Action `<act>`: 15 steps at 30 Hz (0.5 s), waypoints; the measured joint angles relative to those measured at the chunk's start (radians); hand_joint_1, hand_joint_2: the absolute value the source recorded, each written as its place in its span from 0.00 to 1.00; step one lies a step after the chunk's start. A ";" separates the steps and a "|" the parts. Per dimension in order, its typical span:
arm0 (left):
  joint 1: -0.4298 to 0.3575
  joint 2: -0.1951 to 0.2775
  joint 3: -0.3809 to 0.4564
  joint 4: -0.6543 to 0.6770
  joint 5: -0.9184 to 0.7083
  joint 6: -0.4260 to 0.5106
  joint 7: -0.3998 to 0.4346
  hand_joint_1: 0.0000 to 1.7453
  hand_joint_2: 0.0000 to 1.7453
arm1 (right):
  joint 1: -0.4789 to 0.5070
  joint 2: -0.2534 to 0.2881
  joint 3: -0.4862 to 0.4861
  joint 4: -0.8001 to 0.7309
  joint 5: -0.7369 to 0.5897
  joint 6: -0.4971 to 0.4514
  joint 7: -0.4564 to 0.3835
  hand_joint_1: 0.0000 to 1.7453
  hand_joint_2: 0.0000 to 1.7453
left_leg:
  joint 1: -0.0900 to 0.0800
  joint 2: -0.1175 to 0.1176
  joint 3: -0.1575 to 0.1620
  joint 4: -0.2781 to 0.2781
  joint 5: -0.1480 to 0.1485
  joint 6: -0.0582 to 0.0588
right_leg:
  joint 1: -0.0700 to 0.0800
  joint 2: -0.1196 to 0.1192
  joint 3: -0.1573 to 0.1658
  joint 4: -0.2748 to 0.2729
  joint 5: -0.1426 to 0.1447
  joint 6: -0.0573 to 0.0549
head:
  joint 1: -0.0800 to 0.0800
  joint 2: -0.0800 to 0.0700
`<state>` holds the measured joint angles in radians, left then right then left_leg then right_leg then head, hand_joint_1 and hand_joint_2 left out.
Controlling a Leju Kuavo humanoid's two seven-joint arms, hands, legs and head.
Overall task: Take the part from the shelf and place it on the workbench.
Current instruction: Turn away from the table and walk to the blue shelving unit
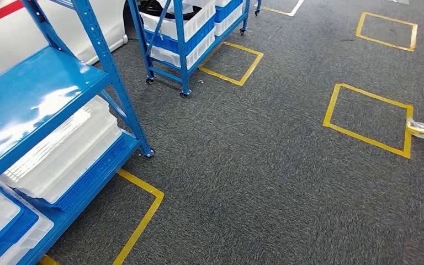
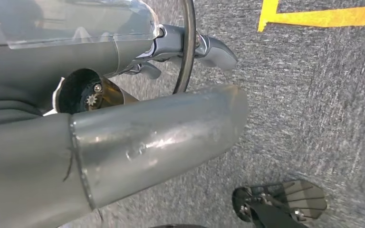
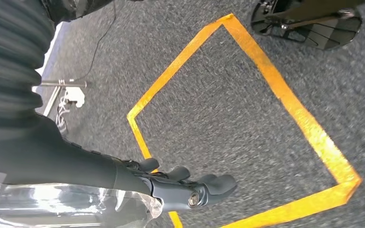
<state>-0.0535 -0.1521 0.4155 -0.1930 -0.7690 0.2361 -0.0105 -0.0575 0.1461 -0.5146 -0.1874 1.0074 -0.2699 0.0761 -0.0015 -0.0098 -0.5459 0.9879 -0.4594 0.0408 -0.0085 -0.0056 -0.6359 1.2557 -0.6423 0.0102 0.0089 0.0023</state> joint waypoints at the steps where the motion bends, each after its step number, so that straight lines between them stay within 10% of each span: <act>1: 0.000 0.000 0.000 0.000 0.000 0.000 0.000 0.00 0.00 | 0.001 0.000 0.000 0.000 0.001 0.000 0.000 0.00 1.00 | 0.000 -0.013 0.000 0.001 0.000 0.000 | -0.001 0.002 -0.018 0.032 -0.001 0.002 | 0.000 0.000; 6: 0.000 -0.001 0.000 0.000 -0.006 0.000 -0.002 0.00 0.00 | 0.004 0.000 -0.001 0.000 0.002 -0.001 0.000 0.00 1.00 | 0.002 -0.077 -0.004 0.019 -0.007 -0.014 | -0.010 0.065 0.067 -0.191 0.139 -0.002 | 0.000 0.000; 10: 0.002 -0.001 0.000 0.000 -0.009 0.000 0.000 0.00 0.00 | -0.002 -0.001 -0.001 0.000 0.002 -0.003 -0.004 0.00 1.00 | 0.006 -0.108 -0.017 0.023 -0.006 -0.036 | -0.009 0.065 0.079 -0.221 0.143 -0.017 | 0.000 0.000; 15: 0.001 -0.001 0.000 0.000 -0.010 0.000 0.003 0.00 0.00 | 0.003 -0.001 -0.002 0.000 0.004 -0.006 -0.004 0.00 1.00 | 0.007 -0.012 -0.122 0.238 -0.122 -0.055 | -0.008 -0.003 0.085 -0.234 0.145 -0.043 | -0.005 0.000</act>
<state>-0.0529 -0.1530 0.4154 -0.1930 -0.7794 0.2358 -0.0073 -0.0545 0.1453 -0.5166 -0.1873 1.0116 -0.2754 0.0719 0.0057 -0.0220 -0.6681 1.2260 -0.5818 -0.0140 -0.0165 -0.0083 -0.5511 1.0212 -0.4968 -0.0328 0.0037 0.0023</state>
